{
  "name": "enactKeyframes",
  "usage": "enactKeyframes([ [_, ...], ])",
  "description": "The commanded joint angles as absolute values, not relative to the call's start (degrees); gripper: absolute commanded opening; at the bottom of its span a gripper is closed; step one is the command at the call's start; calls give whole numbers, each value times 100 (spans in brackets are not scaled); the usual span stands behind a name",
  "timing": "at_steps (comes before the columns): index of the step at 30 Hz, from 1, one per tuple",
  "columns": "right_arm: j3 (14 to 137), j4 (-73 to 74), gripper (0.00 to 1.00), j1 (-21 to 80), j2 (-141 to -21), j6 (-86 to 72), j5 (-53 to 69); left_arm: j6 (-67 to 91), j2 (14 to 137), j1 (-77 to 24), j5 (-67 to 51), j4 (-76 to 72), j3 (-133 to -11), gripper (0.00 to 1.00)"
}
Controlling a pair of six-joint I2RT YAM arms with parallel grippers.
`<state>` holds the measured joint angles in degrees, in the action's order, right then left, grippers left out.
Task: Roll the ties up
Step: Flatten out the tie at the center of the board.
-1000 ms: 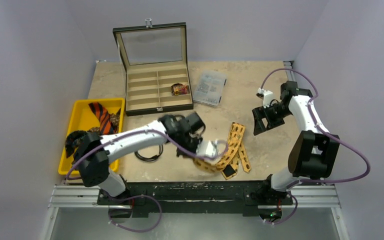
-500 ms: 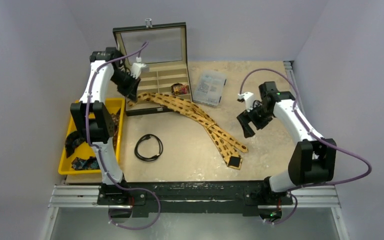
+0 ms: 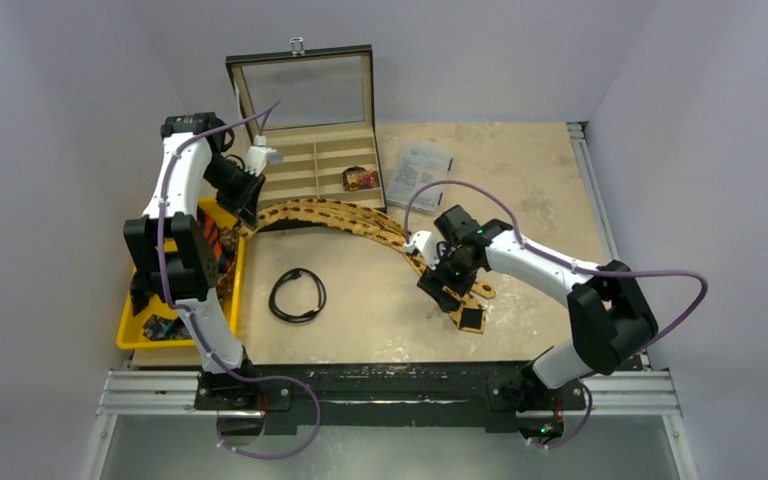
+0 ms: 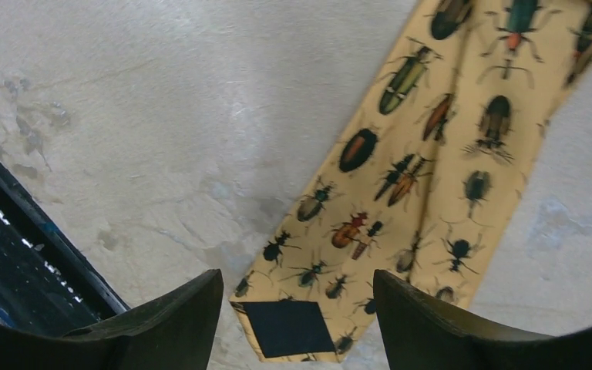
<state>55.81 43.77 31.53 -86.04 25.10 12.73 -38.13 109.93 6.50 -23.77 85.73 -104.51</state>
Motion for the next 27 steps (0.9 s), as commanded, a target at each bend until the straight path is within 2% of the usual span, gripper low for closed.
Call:
enactKeyframes([
  [1,5370,3757,67,3692,-8684,2410,827,-3839,10795,745,-2480,8823,-10733,0],
  [5,5070,3510,54,3886,-8956,2709,284,-3814,10801,745,-2610,8900,-10791,0],
  [9,4790,3512,33,3823,-9017,2841,21,-3920,10766,712,-2907,9228,-11030,0],
  [12,4354,3713,3,3484,-8566,3144,-227,-4207,10541,458,-3157,9615,-11143,0],
  [13,4143,3823,0,3267,-8369,3300,-295,-4271,10424,337,-3194,9662,-11095,0],
  [22,3100,4185,0,644,-6290,6198,-1129,-4464,10215,-599,-3580,9987,-10549,0],
  [24,3012,3986,0,84,-6107,6896,-1176,-4401,10181,-804,-3592,9715,-10105,0],
  [27,3266,3716,0,-743,-6480,7397,-1002,-4224,10126,-1087,-3324,8995,-9284,0],
])
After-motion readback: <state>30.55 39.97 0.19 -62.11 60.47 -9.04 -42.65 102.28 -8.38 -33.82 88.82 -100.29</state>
